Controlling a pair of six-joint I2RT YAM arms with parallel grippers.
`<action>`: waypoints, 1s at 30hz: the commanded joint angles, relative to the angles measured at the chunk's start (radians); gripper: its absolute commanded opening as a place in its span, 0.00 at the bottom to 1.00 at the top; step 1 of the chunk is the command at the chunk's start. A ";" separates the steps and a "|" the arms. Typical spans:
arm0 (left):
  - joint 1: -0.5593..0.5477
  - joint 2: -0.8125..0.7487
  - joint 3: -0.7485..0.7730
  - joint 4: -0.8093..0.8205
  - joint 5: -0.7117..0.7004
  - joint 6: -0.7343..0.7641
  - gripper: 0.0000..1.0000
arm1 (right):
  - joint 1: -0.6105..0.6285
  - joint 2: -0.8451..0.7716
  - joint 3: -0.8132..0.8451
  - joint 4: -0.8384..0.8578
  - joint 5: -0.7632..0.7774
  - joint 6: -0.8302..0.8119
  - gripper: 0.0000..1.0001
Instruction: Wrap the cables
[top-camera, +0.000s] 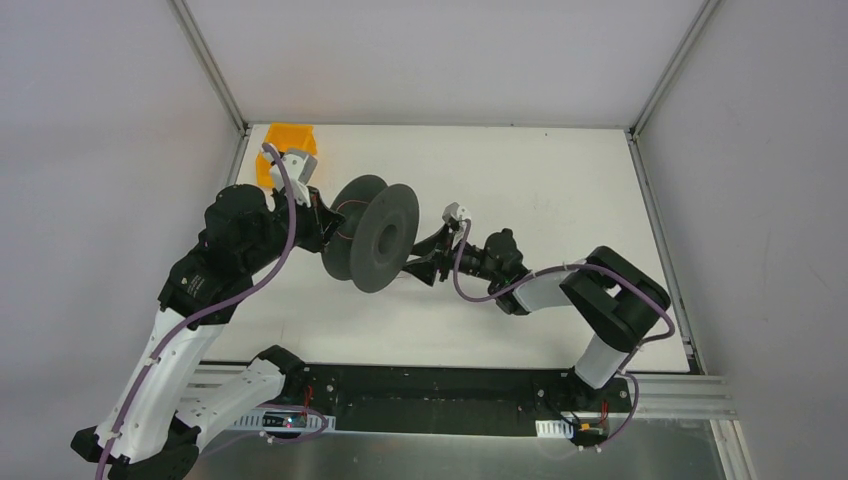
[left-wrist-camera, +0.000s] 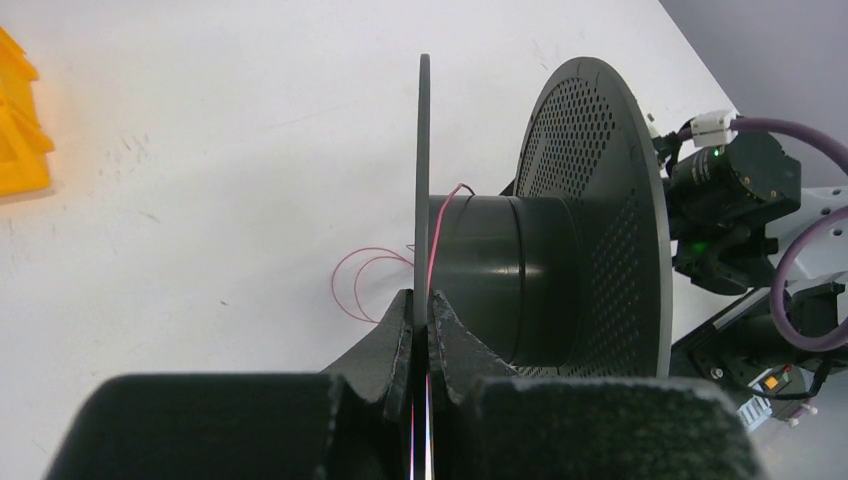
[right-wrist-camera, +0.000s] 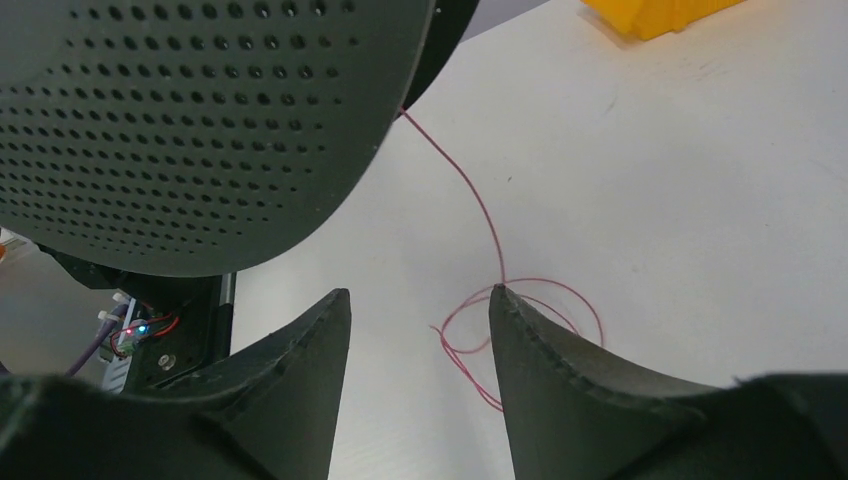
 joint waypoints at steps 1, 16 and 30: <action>0.003 -0.014 0.052 0.116 -0.043 -0.063 0.00 | 0.034 0.076 0.032 0.262 0.041 0.099 0.56; 0.004 -0.034 0.033 0.198 -0.110 -0.176 0.00 | 0.068 0.288 0.167 0.268 0.388 0.212 0.47; 0.003 -0.047 0.080 0.208 -0.199 -0.169 0.00 | 0.000 0.320 0.112 0.098 0.747 0.411 0.47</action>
